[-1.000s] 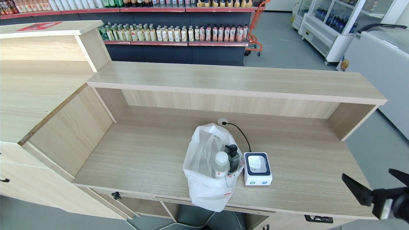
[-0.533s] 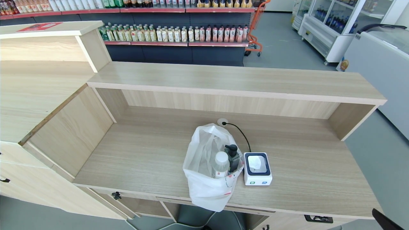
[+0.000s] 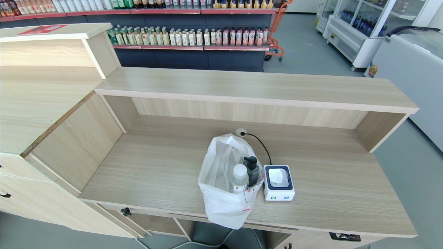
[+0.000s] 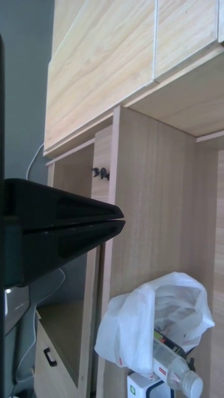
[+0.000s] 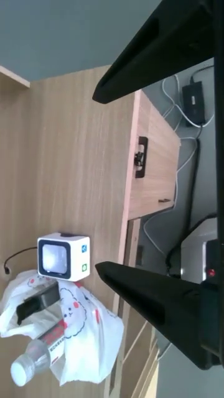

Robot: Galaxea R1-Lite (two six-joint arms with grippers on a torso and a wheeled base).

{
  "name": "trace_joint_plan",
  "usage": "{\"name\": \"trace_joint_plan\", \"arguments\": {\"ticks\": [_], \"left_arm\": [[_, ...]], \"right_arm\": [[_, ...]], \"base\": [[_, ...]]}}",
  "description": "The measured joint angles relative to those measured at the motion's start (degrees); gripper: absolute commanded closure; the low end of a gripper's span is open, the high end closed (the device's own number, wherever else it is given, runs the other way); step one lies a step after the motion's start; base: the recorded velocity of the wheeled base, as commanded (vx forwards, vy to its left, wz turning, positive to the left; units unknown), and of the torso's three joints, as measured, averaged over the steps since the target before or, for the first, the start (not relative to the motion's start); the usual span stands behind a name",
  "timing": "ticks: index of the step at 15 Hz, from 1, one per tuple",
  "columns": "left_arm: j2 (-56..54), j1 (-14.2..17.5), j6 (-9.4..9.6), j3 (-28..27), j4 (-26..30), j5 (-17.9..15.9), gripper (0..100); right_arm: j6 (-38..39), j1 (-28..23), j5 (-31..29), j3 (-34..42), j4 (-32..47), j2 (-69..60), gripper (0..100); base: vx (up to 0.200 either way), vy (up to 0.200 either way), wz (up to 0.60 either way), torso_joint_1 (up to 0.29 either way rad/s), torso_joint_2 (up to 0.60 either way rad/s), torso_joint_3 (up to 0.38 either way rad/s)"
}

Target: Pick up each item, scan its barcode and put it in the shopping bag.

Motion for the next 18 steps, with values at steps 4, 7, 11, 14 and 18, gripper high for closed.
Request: {"name": "trace_joint_plan", "arguments": {"ticks": [4, 7, 11, 14, 18], "left_arm": [[0.0, 0.0, 0.00, 0.0, 0.0, 0.0, 100], [0.0, 0.0, 0.00, 0.0, 0.0, 0.0, 100], [0.0, 0.0, 0.00, 0.0, 0.0, 0.0, 100], [0.0, 0.0, -0.01, 0.0, 0.0, 0.0, 100], [0.0, 0.0, 0.00, 0.0, 0.0, 0.0, 100]], "right_arm": [[-0.4, -0.3, -2.8, 0.0, 0.6, -5.1, 0], [-0.6, -0.4, -2.5, 0.0, 0.7, -6.1, 0], [-0.4, -0.4, -2.7, 0.0, 0.7, -6.3, 0], [-0.4, -0.4, -2.7, 0.0, 0.7, -6.3, 0], [-0.5, -0.4, -2.6, 0.0, 0.9, -6.3, 0]], "base": [[0.000, 0.000, 0.00, 0.000, 0.00, 0.000], [0.000, 0.000, 0.00, 0.000, 0.00, 0.000], [0.000, 0.000, 0.00, 0.000, 0.00, 0.000], [0.000, 0.000, 0.00, 0.000, 0.00, 0.000], [0.000, 0.000, 0.00, 0.000, 0.00, 0.000]]}}
